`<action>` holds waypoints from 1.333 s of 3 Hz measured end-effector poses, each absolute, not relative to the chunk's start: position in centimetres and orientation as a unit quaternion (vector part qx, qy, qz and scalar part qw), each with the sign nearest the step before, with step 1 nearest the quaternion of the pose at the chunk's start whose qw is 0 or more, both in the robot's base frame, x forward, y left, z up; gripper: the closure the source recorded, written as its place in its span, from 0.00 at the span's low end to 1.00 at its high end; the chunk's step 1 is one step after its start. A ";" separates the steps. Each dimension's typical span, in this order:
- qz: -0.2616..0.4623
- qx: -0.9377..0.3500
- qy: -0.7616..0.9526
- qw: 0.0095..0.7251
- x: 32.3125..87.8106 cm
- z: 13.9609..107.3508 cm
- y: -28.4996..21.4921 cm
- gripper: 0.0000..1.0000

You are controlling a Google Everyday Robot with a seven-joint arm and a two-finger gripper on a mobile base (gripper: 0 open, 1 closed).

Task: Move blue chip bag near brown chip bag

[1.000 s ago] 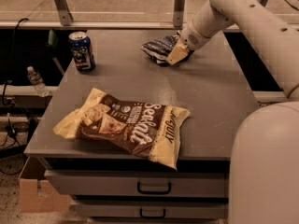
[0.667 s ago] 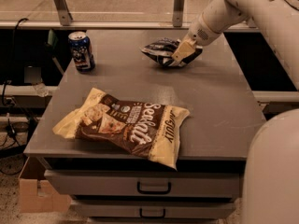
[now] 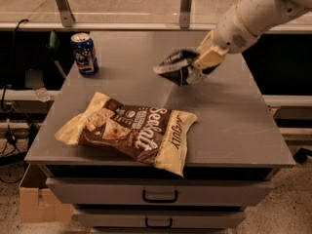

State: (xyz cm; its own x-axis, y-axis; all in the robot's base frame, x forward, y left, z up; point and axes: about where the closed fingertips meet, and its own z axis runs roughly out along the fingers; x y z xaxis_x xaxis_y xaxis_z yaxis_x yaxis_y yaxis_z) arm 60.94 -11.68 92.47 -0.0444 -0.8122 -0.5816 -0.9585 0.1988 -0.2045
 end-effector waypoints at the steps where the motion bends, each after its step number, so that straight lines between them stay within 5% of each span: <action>1: 0.135 -0.669 0.674 0.284 56.2 92.7 -10.7 0.82; 4: 0.178 -0.729 0.599 0.281 53.3 93.2 -7.8 0.12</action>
Offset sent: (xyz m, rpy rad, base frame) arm -0.1013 0.0349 0.0089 -0.0199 0.0285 0.3478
